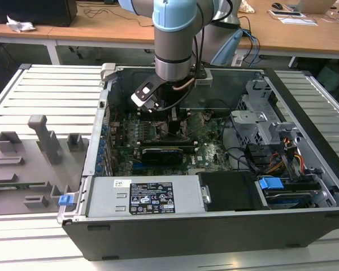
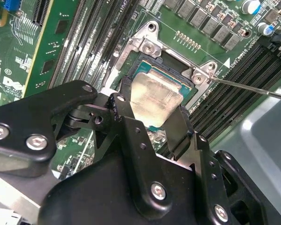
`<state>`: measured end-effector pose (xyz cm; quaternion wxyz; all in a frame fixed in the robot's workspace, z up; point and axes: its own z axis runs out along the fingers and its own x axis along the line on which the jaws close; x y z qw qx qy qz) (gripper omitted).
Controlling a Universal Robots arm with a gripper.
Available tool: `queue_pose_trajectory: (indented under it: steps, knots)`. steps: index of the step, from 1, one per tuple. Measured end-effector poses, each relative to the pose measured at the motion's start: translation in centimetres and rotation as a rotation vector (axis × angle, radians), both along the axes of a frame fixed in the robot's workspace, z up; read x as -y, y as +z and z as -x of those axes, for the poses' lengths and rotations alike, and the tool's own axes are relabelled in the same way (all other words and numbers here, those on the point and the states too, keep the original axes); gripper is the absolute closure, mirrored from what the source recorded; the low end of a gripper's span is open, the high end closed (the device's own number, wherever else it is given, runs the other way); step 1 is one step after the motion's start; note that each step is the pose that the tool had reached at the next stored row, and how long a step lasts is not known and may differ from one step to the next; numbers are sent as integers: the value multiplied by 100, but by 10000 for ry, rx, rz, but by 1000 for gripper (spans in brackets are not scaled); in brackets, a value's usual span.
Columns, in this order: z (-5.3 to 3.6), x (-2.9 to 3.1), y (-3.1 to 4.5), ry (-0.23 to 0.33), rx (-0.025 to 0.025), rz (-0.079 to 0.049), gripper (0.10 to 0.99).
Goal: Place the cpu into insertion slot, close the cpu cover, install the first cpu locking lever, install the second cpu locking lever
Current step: 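Place the cpu into insertion slot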
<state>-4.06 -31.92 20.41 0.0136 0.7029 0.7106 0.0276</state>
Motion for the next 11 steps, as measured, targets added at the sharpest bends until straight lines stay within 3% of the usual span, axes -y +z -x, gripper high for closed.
queue_pose_trajectory:
  steps: [11]
  knots:
    - [0, 0, -22, 0, -1, 39, 557]
